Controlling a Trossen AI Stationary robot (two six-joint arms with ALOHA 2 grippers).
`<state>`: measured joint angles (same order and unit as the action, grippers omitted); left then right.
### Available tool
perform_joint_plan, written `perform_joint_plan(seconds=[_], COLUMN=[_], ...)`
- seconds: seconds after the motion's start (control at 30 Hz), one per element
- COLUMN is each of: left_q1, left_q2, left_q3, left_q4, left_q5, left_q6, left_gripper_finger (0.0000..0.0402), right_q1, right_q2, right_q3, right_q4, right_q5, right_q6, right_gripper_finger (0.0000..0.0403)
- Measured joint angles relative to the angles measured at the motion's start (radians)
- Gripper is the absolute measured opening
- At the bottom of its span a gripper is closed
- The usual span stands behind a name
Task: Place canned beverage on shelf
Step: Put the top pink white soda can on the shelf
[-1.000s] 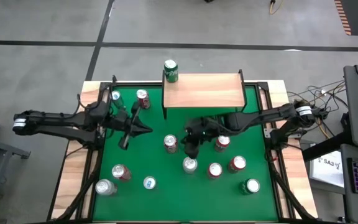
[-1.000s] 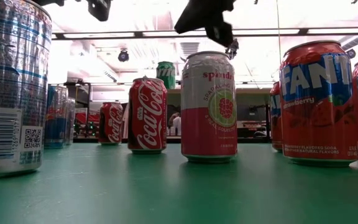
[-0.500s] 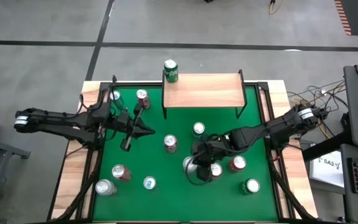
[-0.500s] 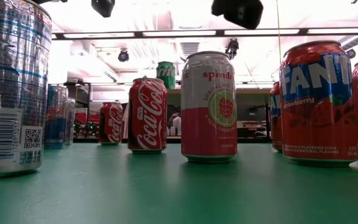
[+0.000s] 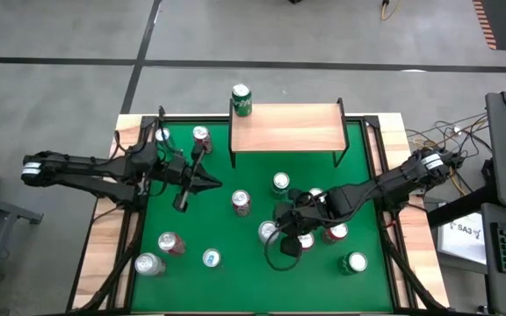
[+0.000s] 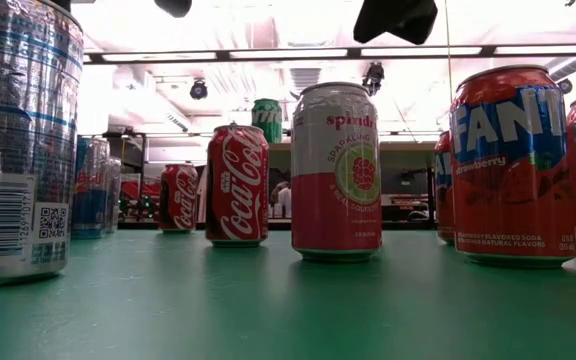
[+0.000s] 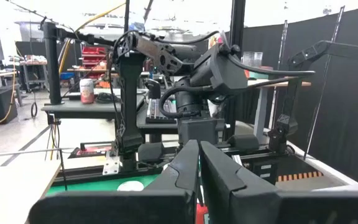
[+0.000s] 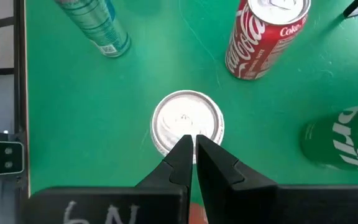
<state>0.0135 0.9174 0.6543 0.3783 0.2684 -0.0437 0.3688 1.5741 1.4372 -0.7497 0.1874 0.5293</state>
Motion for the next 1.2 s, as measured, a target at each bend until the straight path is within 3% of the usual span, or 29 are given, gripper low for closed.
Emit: perform_joint_plan(seconds=[0.47,0.63,0.8,1.2], left_q1=[-0.011,-0.052,-0.061,-0.061], left_q2=[0.079,0.117,0.131,0.131], left_q3=[-0.015,-0.015,-0.014,-0.015], left_q4=[0.156,0.243,0.242,0.242], left_q5=[-0.001,-0.041,-0.071,-0.076], left_q6=[-0.103,-0.09,-0.072,-0.07], left_gripper_finger=[0.0,0.0,0.0,0.0], right_q1=[0.029,0.033,0.033,0.033], right_q2=[0.08,0.091,0.099,0.1], right_q3=[0.118,0.133,0.132,0.131], right_q4=[-0.021,-0.048,-0.104,-0.158], right_q5=[0.001,0.045,0.101,0.126], right_q6=[-0.133,-0.148,-0.137,-0.13], right_gripper_finger=[0.0013,0.0013,0.0013,0.0013])
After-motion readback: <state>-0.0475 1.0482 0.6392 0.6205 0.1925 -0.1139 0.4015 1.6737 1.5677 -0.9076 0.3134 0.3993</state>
